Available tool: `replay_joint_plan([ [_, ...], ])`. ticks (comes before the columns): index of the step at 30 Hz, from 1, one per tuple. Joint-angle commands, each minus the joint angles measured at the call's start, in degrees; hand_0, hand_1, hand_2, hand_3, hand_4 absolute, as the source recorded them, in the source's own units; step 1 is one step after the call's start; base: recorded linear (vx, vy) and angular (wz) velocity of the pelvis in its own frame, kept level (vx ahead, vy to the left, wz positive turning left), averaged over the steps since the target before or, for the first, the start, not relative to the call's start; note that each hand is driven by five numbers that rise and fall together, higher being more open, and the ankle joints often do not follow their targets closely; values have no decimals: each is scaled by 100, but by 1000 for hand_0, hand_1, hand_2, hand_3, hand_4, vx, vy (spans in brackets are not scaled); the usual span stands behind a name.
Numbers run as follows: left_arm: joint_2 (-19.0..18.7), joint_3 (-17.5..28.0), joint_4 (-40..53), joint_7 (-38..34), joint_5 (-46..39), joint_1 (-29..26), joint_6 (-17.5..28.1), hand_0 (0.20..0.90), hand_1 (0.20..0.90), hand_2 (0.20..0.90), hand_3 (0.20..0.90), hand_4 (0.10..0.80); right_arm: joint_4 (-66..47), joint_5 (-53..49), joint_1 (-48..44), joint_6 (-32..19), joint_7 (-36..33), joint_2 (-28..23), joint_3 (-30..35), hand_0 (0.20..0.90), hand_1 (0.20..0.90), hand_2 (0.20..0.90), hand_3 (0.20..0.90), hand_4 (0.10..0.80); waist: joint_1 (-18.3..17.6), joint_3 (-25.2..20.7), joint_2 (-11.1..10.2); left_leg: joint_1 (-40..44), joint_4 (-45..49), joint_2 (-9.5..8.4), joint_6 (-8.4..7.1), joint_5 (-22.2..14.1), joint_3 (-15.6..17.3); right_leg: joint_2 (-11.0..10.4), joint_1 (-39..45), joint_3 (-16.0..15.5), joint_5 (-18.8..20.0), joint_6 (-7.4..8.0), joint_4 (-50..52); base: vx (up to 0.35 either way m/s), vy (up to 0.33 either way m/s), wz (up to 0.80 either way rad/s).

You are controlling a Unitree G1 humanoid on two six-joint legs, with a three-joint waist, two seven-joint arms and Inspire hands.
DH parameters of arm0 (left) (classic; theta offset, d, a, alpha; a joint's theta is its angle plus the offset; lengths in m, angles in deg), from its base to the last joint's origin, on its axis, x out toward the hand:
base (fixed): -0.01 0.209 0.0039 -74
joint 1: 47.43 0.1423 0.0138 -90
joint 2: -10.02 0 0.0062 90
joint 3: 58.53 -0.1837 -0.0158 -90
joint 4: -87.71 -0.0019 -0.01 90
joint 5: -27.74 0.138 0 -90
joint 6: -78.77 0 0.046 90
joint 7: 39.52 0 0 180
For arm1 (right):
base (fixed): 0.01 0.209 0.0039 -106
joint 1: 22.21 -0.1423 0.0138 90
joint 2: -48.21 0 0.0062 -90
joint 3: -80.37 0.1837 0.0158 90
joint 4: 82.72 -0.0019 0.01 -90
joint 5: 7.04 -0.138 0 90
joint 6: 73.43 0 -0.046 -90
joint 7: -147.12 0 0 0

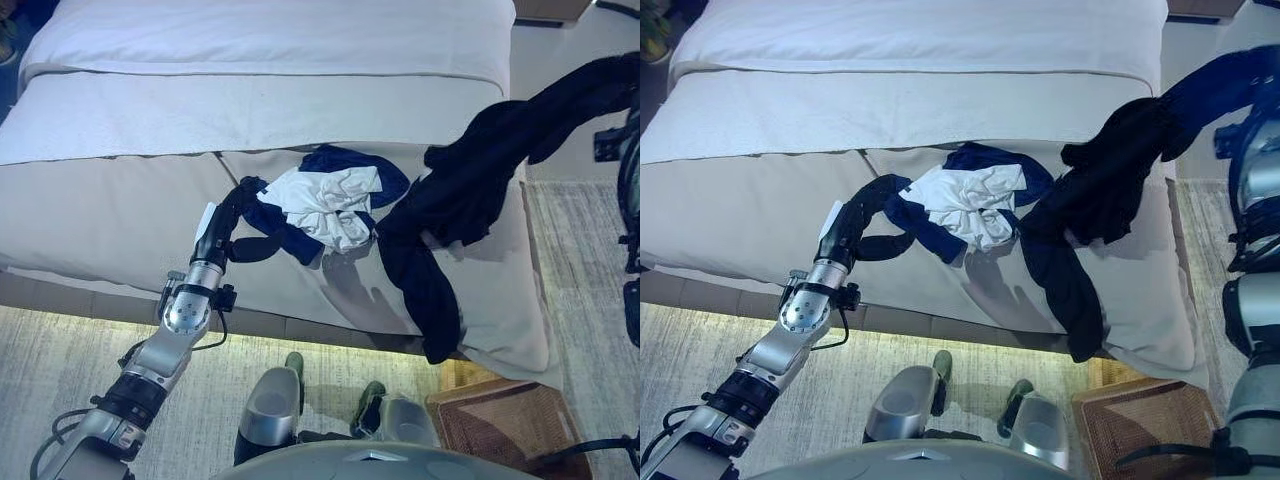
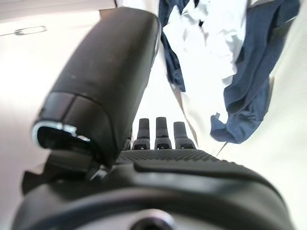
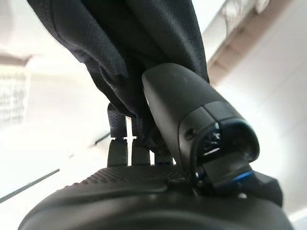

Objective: Pick up the clothes from the bed and place them into the basket

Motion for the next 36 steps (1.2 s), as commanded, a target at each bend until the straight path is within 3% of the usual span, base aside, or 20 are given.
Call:
replay_joint_plan([
  [1,-127,-204,-56,-114,-195,308,392,900,900,900,900,800,-254,-189,-1166,-692,-403,-876,-785,300,300,300,200,100,-171,-1706,-391,-62,-482,63,-185,-159,295,213,-91,254,114,120,-466,2,-1,-9],
  [10,-88,-451,-477,-36,-240,222,544,900,900,900,900,800,-11,-774,-2557,-590,-251,-1267,-1690,300,300,300,200,100,-456,-2085,-465,330,-1499,39,-242,196,439,398,84,438,563,284,-1356,7,-15,-12],
  [23,-3,-637,-842,42,-157,78,557,900,900,900,900,800,-142,-475,-3023,-432,-650,-1301,-2183,300,300,300,200,100,-731,-2220,-467,519,-1748,15,-227,220,632,492,129,732,720,342,-1641,22,9,-12],
  [36,-14,-512,-972,-12,-33,111,611,900,900,900,900,800,-520,-607,-3361,-115,-1131,-1939,-2462,300,300,300,200,100,-1091,-2200,-496,681,-1802,-8,-171,130,829,539,109,1069,815,428,-1702,5,26,-12],
])
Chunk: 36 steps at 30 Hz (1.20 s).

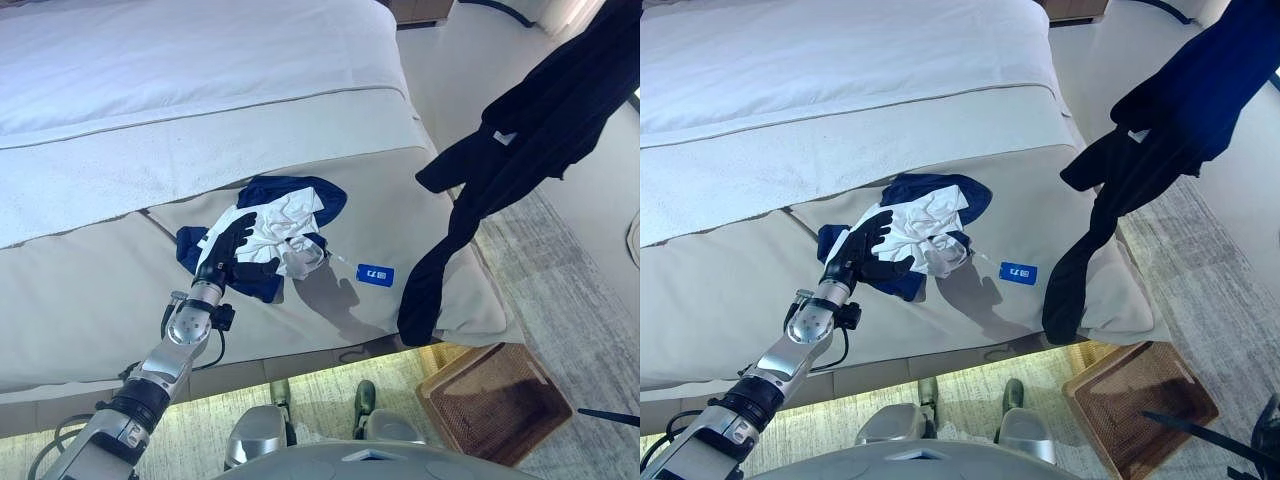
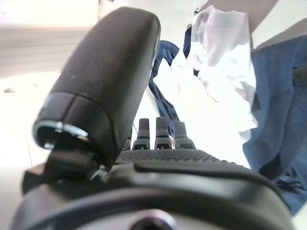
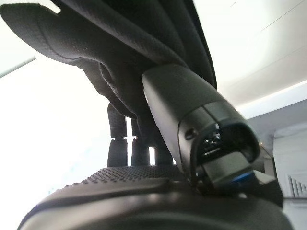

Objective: Pick up the clothes from the bed and place them into the basket

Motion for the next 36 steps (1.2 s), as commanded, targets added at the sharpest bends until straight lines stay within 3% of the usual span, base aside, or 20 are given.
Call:
replay_joint_plan([
  [1,-97,-123,15,-119,78,183,579,900,900,900,900,800,-416,21,-972,-341,-608,-627,-837,300,300,300,200,100,-184,-1577,-159,213,55,106,-305,-795,-10,311,-218,148,-219,36,268,-12,19,-16],
  [21,15,-305,-266,-9,66,-154,423,900,900,900,900,800,-425,-148,-1811,-343,-638,-1553,-1526,300,300,300,200,100,-875,-1690,-142,315,35,201,-359,-803,418,567,-414,758,21,96,91,-13,-13,-20],
  [30,106,-279,-477,57,80,-298,435,900,900,900,900,800,-542,-108,-1367,-435,-396,-1775,-1182,300,300,300,200,100,-1112,-1708,-82,321,81,264,-387,-828,609,660,-544,1006,84,105,60,-21,-31,-16],
  [36,208,-273,-582,91,107,-431,406,900,900,900,900,800,-717,-92,-458,-533,25,-1831,-421,300,300,300,200,100,-1260,-1660,53,295,174,227,-339,-905,586,745,-616,1235,118,100,70,-28,-33,-21],
])
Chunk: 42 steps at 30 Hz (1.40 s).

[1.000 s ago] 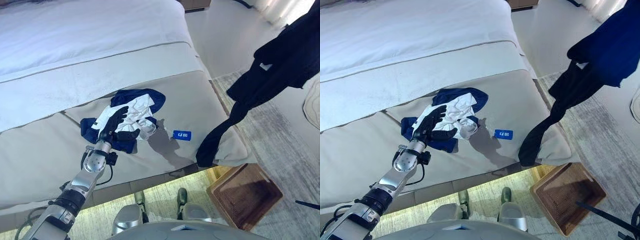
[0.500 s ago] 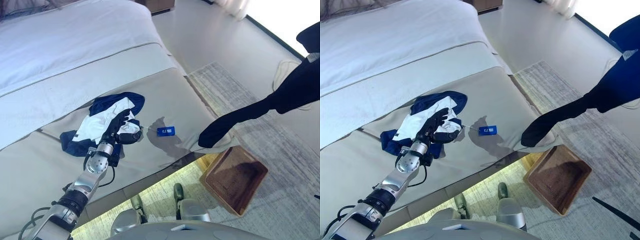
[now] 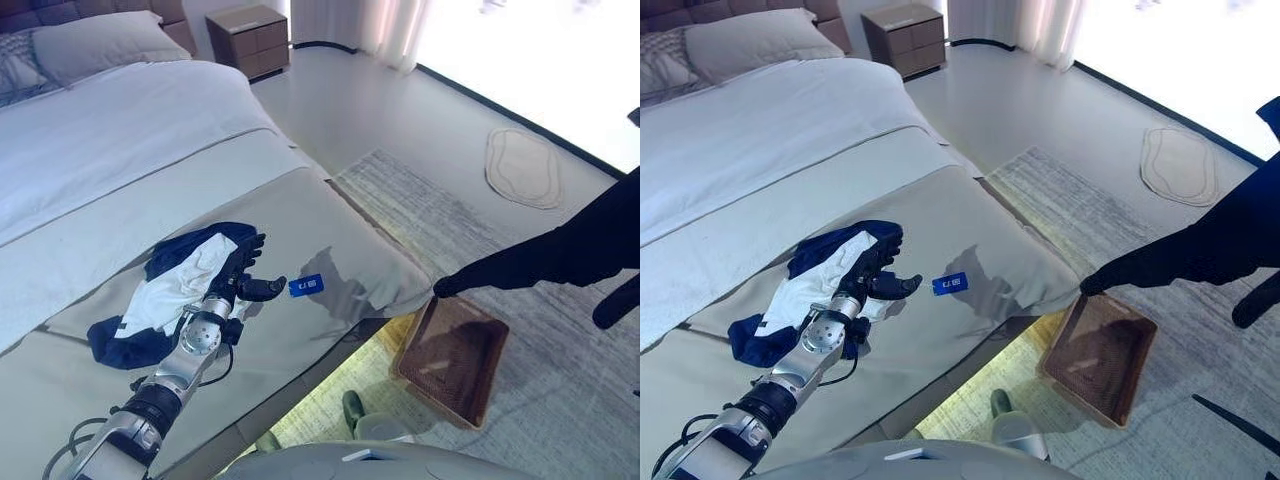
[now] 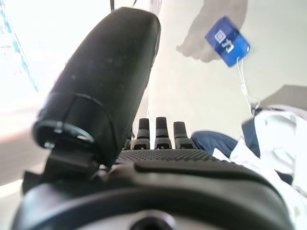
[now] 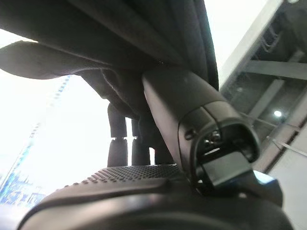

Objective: Pick up the clothes from the bed and place them into the basket

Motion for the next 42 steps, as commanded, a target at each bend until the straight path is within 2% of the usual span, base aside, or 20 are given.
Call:
replay_joint_plan([
  [1,-196,29,257,-42,80,-388,414,900,900,900,900,800,-589,86,162,-651,30,-119,436,300,300,300,200,100,32,-736,66,143,209,111,-100,-711,-648,540,-67,-126,-114,2,101,-37,-14,-26],
  [3,-90,123,203,-94,45,-444,391,900,900,900,900,800,-747,14,762,-672,311,11,930,300,300,300,200,100,-3,-671,190,120,248,31,-41,-760,-787,567,-85,-13,-107,-1,124,-36,-10,-24],
  [7,-53,249,136,-102,111,-453,356,900,900,900,900,800,-1159,348,2613,-716,642,317,2447,300,300,300,200,100,-58,-630,180,92,346,-44,31,-837,-857,586,-143,93,-96,-4,177,-23,-5,-24],
  [12,-33,266,84,-109,210,-455,336,900,900,900,900,800,-1405,423,4227,-737,860,663,3741,300,300,300,200,100,-118,-582,174,66,423,-45,67,-879,-780,593,-201,129,-94,-7,209,-24,-1,-17],
  [15,-43,332,87,-128,255,-511,276,900,900,900,900,800,-1617,309,5497,-729,855,1071,4840,300,300,300,200,100,-205,-508,209,42,446,-29,89,-903,-699,595,-260,171,-83,3,223,-36,16,-8],
  [17,-49,348,102,-162,263,-530,255,900,900,900,900,800,-1761,251,5998,-676,836,1300,5227,300,300,300,200,100,-256,-471,233,43,461,-26,103,-918,-652,592,-278,206,-73,7,223,0,0,0],
  [21,-69,358,238,-287,262,-603,147,900,900,900,900,800,-2125,386,7137,-741,644,2092,5977,300,300,300,200,100,-332,-365,274,40,563,-17,153,-1010,-531,579,-354,294,-47,16,257,-14,11,-7],
  [26,-81,307,395,-359,304,-646,84,900,900,900,900,800,-1956,524,7651,-842,447,2706,6058,300,300,300,200,100,-349,-273,321,-2,677,-17,206,-1102,-457,574,-420,368,-16,23,273,4,-17,-15],
  [34,-201,274,630,-442,326,-581,-58,900,900,900,900,800,-1301,383,7882,-904,193,3029,6109,300,300,300,200,100,-353,-88,498,-88,750,2,239,-1177,-369,562,-525,374,-12,43,295,1,-47,-7],
  [42,-240,349,830,-410,359,-450,-32,900,900,900,900,800,-1304,221,7974,-1288,544,3266,6011,300,300,300,200,100,-326,118,752,-225,780,-28,218,-1166,-341,494,-618,305,-31,33,257,-42,-60,-2],
])
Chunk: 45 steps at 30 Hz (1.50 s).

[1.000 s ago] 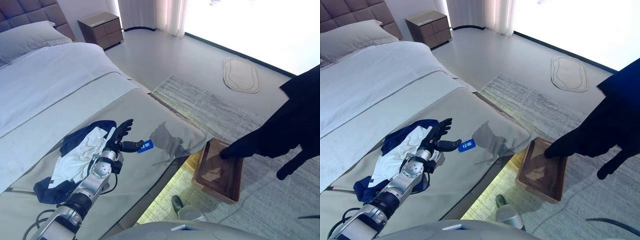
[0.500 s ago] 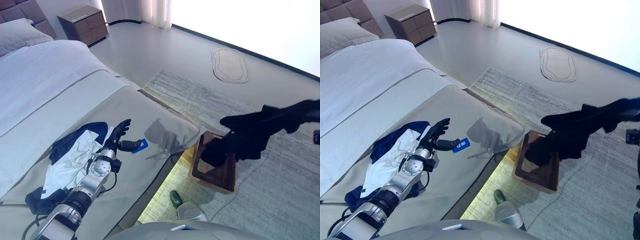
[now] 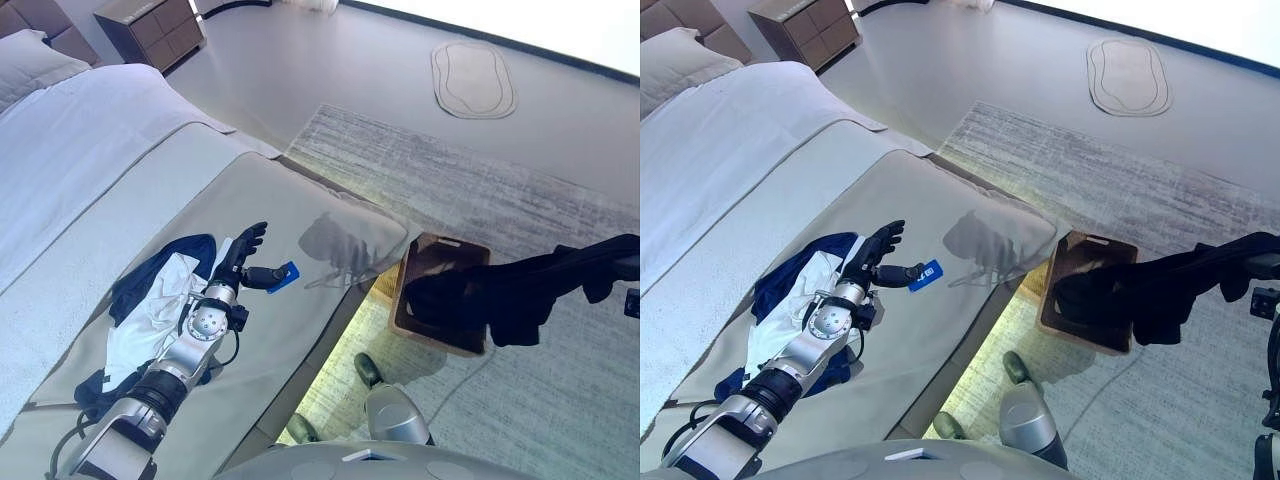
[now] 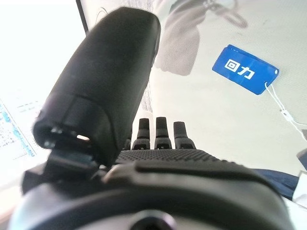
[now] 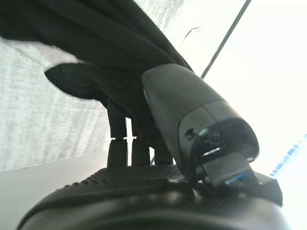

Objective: Pick up the clothes from the bed and place them into the basket

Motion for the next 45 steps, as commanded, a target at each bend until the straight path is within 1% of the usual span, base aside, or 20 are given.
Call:
replay_joint_plan([
  [1,-224,382,403,-102,233,-109,398,900,900,900,900,800,-246,32,-384,-1012,31,-349,305,300,300,300,200,100,235,-379,16,-191,785,-35,231,-911,-733,285,-156,-498,-179,-63,220,-32,-59,-1],
  [9,-97,338,459,-95,259,-128,415,900,900,900,900,800,-617,100,-542,-1131,141,-196,87,300,300,300,200,100,163,-210,230,-269,736,-82,224,-885,-697,270,-255,-434,-161,-38,150,-36,-41,0],
  [13,-17,303,488,-143,289,-157,392,900,900,900,900,800,-781,-14,-612,-1182,229,-124,25,300,300,300,200,100,140,-148,291,-299,744,-85,216,-881,-673,273,-263,-409,-173,-41,135,-35,-13,-1],
  [19,34,269,494,-156,335,-159,326,900,900,900,900,800,-1151,-143,-603,-1248,307,12,-61,300,300,300,200,100,137,-141,309,-304,733,-90,210,-871,-687,301,-239,-373,-201,-54,126,0,0,0],
  [23,86,244,461,-194,398,-188,362,900,900,900,900,800,-1456,-77,-614,-1234,231,176,-98,300,300,300,200,100,147,-124,288,-321,746,-72,197,-873,-688,304,-235,-386,-215,-59,126,-30,-24,0],
  [26,117,222,405,-219,394,-264,373,900,900,900,900,800,-1416,4,-701,-1093,151,242,-167,300,300,300,200,100,167,-120,285,-330,730,-78,193,-862,-711,319,-224,-383,-223,-57,123,-13,-9,0],
  [30,141,166,397,-275,399,-263,360,900,900,900,900,800,-1052,181,-676,-877,218,349,-280,300,300,300,200,100,209,-123,279,-312,721,-77,191,-852,-742,317,-186,-410,-236,-72,116,1,-8,0],
  [31,141,169,406,-272,400,-265,353,900,900,900,900,800,-1005,199,-676,-898,203,360,-304,300,300,300,200,100,218,-119,279,-313,720,-77,190,-847,-746,317,-184,-414,-234,-75,115,0,0,0],
  [32,128,177,436,-271,405,-276,320,900,900,900,900,800,-834,291,-693,-835,206,390,-411,554,554,554,496,396,259,-109,278,-320,711,-71,182,-824,-760,313,-179,-441,-228,-82,112,0,0,0],
  [33,121,173,439,-275,406,-281,318,900,900,900,900,800,-720,359,-719,-804,291,391,-467,900,900,900,900,800,280,-108,280,-322,700,-69,177,-813,-768,310,-175,-459,-230,-84,108,-28,-31,0],
  [38,83,160,490,-254,436,-315,302,900,900,900,900,800,-300,535,-800,-706,275,392,-682,900,900,900,900,800,387,-96,262,-337,674,-71,152,-774,-830,295,-130,-544,-248,-104,107,-10,-19,1],
  [45,67,152,524,-253,445,-331,343,900,900,900,900,800,-22,984,-792,-696,1,390,-837,900,900,900,900,800,482,-97,244,-367,601,-87,129,-690,-876,287,-135,-610,-225,-122,87,-18,-8,6],
])
